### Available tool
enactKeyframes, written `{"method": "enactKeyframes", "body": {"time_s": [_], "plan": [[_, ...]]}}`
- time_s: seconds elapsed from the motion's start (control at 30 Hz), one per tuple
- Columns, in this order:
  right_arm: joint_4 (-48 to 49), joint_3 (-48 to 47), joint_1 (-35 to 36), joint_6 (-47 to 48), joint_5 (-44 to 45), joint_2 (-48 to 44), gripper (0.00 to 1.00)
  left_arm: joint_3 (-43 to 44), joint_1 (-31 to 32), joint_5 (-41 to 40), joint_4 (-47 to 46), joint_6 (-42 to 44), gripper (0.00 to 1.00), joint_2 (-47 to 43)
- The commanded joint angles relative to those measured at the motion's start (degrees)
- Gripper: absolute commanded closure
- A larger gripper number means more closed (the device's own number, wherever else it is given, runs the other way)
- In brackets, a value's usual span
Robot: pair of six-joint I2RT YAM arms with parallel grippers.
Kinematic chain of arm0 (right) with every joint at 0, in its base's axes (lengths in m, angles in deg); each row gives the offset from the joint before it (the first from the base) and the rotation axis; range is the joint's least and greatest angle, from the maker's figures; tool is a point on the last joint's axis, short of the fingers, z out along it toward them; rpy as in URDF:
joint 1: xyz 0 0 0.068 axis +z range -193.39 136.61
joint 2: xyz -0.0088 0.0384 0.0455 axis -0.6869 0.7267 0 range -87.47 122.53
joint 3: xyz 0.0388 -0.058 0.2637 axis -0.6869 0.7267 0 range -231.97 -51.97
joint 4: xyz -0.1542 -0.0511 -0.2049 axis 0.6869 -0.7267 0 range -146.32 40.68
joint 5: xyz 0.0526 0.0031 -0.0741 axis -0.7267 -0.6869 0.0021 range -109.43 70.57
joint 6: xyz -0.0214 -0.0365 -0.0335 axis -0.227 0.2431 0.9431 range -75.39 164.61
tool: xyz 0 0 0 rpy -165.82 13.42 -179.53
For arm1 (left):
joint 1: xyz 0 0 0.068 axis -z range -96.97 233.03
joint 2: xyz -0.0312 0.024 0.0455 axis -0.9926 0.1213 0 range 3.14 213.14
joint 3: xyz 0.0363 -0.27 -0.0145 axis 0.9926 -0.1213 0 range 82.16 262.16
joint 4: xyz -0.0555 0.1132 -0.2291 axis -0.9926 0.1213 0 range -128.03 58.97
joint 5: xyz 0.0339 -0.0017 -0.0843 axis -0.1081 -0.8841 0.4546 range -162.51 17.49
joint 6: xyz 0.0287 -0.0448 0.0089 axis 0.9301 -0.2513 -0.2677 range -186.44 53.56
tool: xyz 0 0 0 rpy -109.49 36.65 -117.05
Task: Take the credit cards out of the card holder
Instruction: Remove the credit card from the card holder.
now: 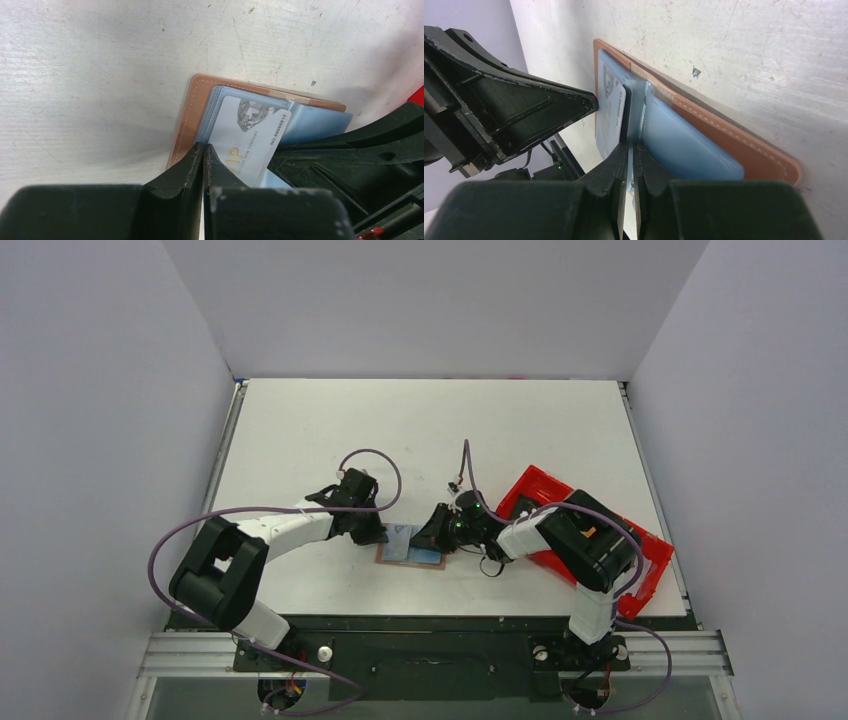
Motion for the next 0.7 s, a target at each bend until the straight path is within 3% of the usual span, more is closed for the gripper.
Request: {"method": "enactKeyframes", "body": {"time_s": [0.0, 0.4, 0.67], "plan": [[8.09, 0.95, 0.15, -2.81, -0.29, 0.47, 0.93, -4.12, 0.73, -3.09, 4.23, 0.53, 1.00, 4.41], [11.48, 5.06, -1.74, -4.83, 1.32, -0.90, 0.91, -3.85, 0.81, -3.25, 4.40, 0.24, 1.00, 4.68], [7.73, 4.28, -1.62, -3.39, 2.91, -2.77, 0.91, -3.05, 1.04, -3.40, 4.93, 0.38, 1.00, 4.71]]}}
